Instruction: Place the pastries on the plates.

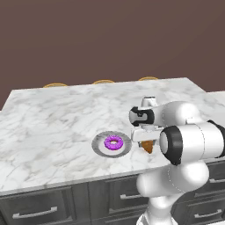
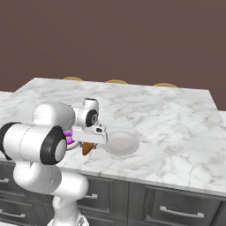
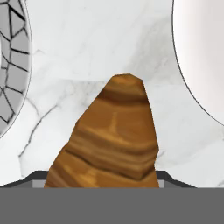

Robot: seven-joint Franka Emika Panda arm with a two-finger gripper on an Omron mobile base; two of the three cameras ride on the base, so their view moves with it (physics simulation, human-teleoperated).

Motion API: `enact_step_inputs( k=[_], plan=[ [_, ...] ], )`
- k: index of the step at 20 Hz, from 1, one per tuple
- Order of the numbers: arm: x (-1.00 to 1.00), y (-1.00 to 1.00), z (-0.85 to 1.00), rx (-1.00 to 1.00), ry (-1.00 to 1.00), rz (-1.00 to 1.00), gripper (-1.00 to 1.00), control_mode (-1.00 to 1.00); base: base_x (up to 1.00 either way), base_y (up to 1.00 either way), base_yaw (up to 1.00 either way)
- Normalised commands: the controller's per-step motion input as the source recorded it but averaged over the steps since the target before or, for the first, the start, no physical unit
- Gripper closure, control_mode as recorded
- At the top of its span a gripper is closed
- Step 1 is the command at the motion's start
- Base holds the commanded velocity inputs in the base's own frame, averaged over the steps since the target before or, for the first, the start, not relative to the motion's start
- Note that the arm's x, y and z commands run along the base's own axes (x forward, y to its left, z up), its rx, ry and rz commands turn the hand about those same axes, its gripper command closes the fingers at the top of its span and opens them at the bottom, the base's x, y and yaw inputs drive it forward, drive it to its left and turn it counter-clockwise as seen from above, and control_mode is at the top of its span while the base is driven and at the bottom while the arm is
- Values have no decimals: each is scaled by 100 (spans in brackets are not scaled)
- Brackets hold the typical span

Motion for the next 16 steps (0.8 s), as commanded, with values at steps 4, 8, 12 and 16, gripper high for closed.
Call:
enact_step_inputs(
  k=[4,8,12,16],
  plan=[
    [5,-18,100,0,0,0,100,-100,0,0,0],
    [16,-70,75,0,1,0,100,-100,0,0,0],
    [31,-76,24,0,3,0,100,-100,0,0,0],
    [64,-63,-1,7,4,4,100,-100,0,0,0]
  ],
)
